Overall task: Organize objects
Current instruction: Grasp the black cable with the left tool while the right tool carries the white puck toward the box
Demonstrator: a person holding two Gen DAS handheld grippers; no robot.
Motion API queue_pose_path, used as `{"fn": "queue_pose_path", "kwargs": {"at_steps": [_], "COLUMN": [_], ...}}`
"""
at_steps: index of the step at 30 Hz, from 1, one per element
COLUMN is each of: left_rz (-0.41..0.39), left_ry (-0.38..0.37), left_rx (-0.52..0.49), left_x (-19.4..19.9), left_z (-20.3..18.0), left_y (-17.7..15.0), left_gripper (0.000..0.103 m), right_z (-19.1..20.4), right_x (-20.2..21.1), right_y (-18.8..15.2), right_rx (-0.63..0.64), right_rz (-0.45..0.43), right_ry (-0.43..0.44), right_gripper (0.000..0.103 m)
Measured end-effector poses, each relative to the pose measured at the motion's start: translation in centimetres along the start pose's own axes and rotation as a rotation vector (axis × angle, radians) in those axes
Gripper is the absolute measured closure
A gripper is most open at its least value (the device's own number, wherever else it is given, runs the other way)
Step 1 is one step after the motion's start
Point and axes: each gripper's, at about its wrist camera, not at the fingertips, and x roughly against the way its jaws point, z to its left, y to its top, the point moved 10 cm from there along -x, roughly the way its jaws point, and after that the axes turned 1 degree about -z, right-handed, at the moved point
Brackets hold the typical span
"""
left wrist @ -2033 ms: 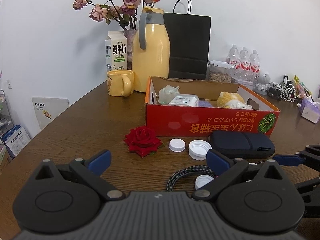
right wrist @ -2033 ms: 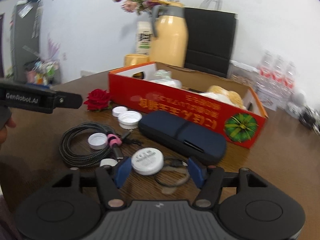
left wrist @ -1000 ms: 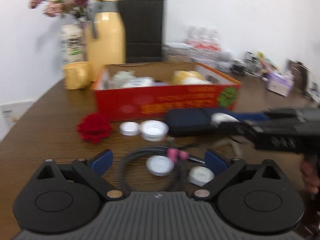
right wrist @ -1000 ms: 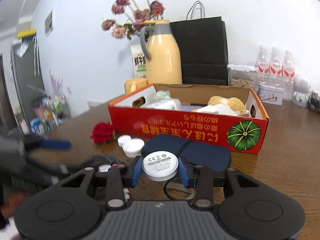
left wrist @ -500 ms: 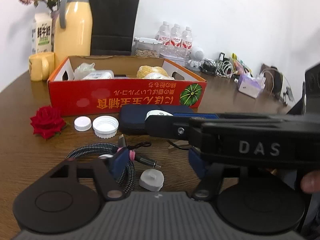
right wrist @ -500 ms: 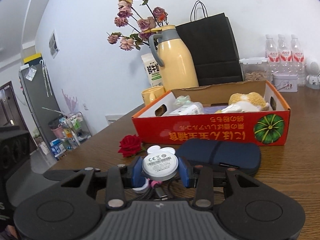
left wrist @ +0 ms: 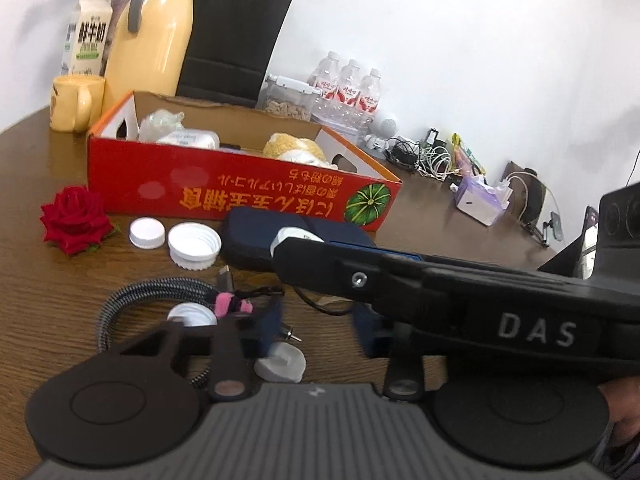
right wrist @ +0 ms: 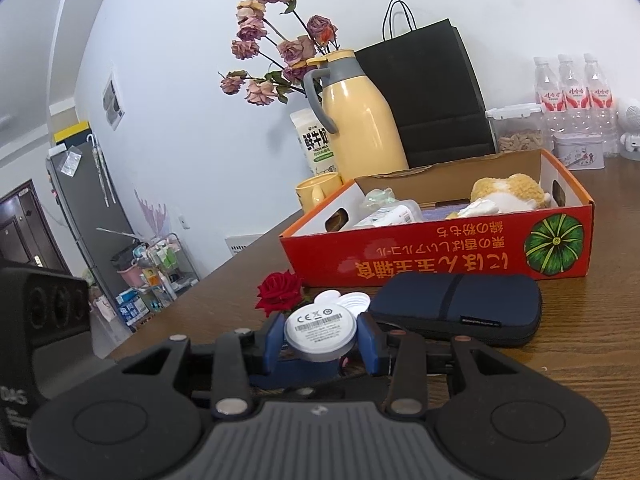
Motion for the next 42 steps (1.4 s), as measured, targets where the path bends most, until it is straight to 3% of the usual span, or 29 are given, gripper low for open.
{"fn": "queue_pose_path", "kwargs": {"at_steps": [2, 5, 12, 20, 30, 42], "left_rz": [0.005, 0.0, -0.003, -0.031, -0.129, -0.252], "left_ry": [-0.012, -0.01, 0.058, 0.132, 0.134, 0.123], "left_rx": [0.017, 0.034, 0.048, 0.058, -0.025, -0.094], "left_x": [-0.1, 0.0, 0.1, 1.0, 2.9, 2.9], "left_z": [0.1, 0.4, 1.5, 3.0, 1.4, -0.5], "left_y": [-0.2, -0.1, 0.0, 0.7, 3.9, 9.7], "left_gripper": [0.096, 0.1, 0.1, 0.1, 0.1, 0.1], "right_z": [0.1, 0.0, -0.9, -3.5, -4.1, -5.2], "right_x": [0.0, 0.1, 0.8, 2.0, 2.7, 2.4], "right_y": [0.0, 0.1, 0.5, 1.4, 2.6, 6.9], "right_rx": [-0.004, -0.011, -0.027, -0.048, -0.011, 0.044], "right_rz": [-0.002, -0.008, -0.04, -0.086, -0.119, -0.197], "right_ry": [0.003, 0.004, -0.017, -0.097, -0.129, -0.174], "right_gripper": [0.065, 0.065, 0.065, 0.065, 0.065, 0.065]}}
